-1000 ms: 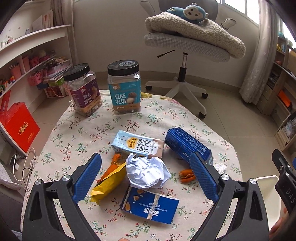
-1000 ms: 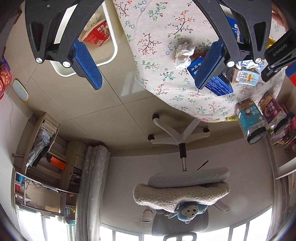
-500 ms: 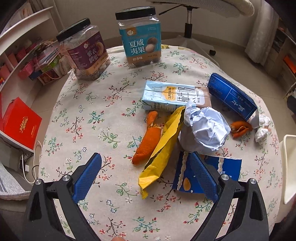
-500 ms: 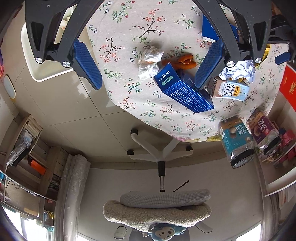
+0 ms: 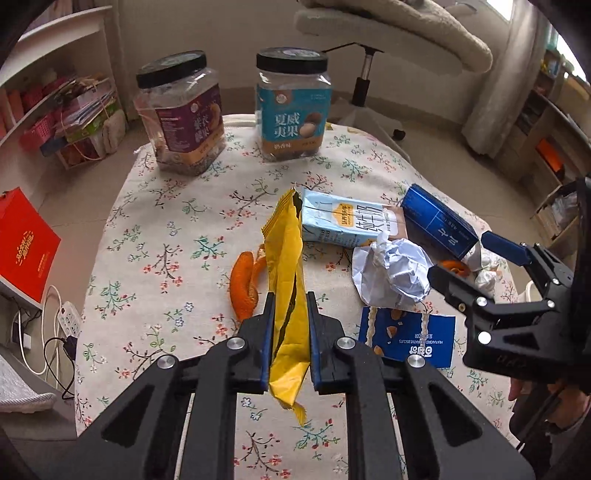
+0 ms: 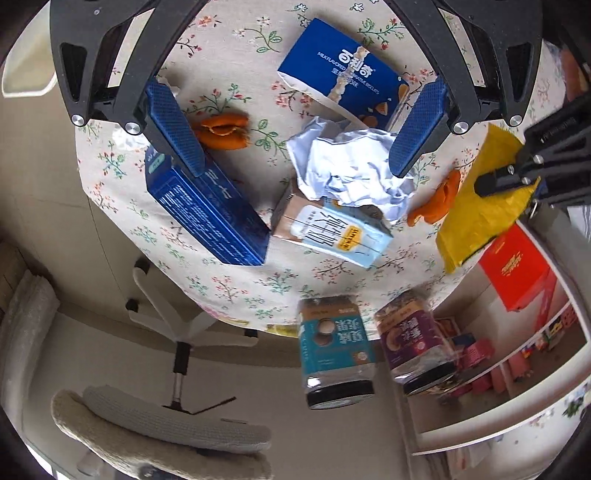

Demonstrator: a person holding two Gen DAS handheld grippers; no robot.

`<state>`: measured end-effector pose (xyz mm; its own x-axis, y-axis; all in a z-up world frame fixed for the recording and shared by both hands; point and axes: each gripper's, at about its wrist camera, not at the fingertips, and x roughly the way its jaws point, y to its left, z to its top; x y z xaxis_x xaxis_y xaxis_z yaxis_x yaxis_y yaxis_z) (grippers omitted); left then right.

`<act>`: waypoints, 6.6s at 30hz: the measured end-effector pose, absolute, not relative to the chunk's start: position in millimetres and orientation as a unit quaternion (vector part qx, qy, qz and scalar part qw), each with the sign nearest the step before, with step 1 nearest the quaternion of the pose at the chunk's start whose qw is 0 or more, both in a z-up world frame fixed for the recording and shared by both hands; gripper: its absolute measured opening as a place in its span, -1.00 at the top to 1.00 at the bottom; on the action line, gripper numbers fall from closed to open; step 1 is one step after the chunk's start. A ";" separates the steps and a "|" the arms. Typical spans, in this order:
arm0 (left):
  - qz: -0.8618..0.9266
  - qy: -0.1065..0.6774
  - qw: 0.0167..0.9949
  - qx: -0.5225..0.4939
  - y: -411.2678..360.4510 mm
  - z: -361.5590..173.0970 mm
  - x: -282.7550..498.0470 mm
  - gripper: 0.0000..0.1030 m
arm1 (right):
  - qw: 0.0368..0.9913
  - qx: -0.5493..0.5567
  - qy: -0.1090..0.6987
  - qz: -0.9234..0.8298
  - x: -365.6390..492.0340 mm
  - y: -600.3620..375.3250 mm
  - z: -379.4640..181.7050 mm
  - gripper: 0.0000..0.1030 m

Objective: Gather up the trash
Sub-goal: 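Grasp the yellow wrapper with the left tool while the right tool grasps crumpled paper, then carry the crumpled paper and yellow wrapper to the white bin and release both, then move both tools back over the table, then grasp the blue biscuit box with the left tool while the right tool grasps the tissue bundle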

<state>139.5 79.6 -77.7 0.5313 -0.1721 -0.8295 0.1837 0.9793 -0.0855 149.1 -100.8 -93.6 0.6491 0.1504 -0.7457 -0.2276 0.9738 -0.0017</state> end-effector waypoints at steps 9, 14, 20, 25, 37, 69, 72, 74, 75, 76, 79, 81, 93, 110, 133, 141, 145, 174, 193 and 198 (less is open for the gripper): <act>-0.064 0.451 0.889 -0.042 127.9 -56.8 138.8 0.71 | 0.892 -0.170 0.407 0.099 161.0 -54.0 -118.6 -0.62; -0.062 0.445 0.892 -0.040 125.6 -61.3 139.3 0.71 | 0.888 -0.125 0.434 0.091 172.3 -68.5 -124.6 0.40; -0.048 0.418 0.906 -0.052 130.0 -50.6 136.1 0.71 | 0.913 -0.072 0.387 0.105 157.5 -72.3 -82.8 0.43; -0.033 0.385 0.920 -0.061 131.8 -35.3 129.6 0.71 | 0.931 -0.024 0.343 0.123 142.1 -80.9 -46.3 0.43; -0.031 0.346 0.935 -0.065 113.2 -15.2 119.1 0.70 | 0.947 0.028 0.301 0.110 112.9 -111.4 -16.3 0.43; -0.159 0.331 0.930 -0.007 -44.3 -3.5 103.9 0.70 | 0.961 0.087 0.250 -0.077 32.0 -286.3 23.4 0.40; -0.174 0.331 0.928 -0.001 -62.9 -3.8 101.6 0.70 | 0.957 0.098 0.249 -0.108 18.6 -312.2 23.2 0.40; -0.183 0.330 0.926 0.003 -76.5 -4.4 99.5 0.70 | 0.954 0.105 0.250 -0.129 11.0 -328.5 21.8 0.39; -0.189 0.331 0.925 0.006 -83.0 -4.7 98.9 0.70 | 0.951 0.108 0.252 -0.140 7.4 -336.3 20.5 0.39; -0.194 0.331 0.923 0.008 -89.9 -5.1 97.9 0.70 | 0.949 0.111 0.254 -0.151 3.4 -344.5 19.1 0.39; -0.210 0.332 0.919 0.016 -111.2 -6.2 94.6 0.70 | 0.940 0.125 0.262 -0.179 -6.5 -367.3 14.6 0.38; -0.222 0.333 0.916 0.021 -126.4 -7.4 92.0 0.70 | 0.934 0.134 0.267 -0.196 -13.4 -381.6 11.5 0.37; -0.311 0.341 0.886 0.030 -224.5 -9.8 64.8 0.70 | 0.900 0.199 0.233 -0.311 -72.7 -461.7 12.8 -0.60; -0.420 0.363 0.828 0.077 -344.6 -24.5 6.3 0.68 | 0.871 0.263 0.170 -0.380 -127.1 -511.8 24.9 -0.81; -0.284 0.312 0.904 0.061 -258.4 1.3 41.5 -0.74 | 0.888 0.166 0.200 -0.379 -88.0 -448.9 18.8 -0.86; -0.211 0.310 0.926 0.040 -209.7 -3.7 62.4 -0.75 | 0.903 0.133 0.230 -0.337 -51.4 -406.3 15.7 -0.86; -0.186 0.322 0.928 0.034 -188.2 -7.9 72.1 -0.75 | 0.909 0.128 0.248 -0.311 -32.2 -384.9 12.5 -0.86; -0.201 0.566 0.753 0.268 -79.1 -151.1 131.8 -0.76 | 0.893 0.107 0.405 -0.161 87.9 -281.8 -44.5 -0.86; -0.261 0.572 0.751 0.202 -28.4 -157.6 130.1 -0.12 | 0.821 0.142 0.544 -0.098 156.9 -250.0 -147.9 -0.67; -0.227 0.550 0.790 0.148 6.0 -136.2 128.9 -0.12 | 0.813 0.158 0.553 -0.090 166.4 -246.0 -158.9 -0.42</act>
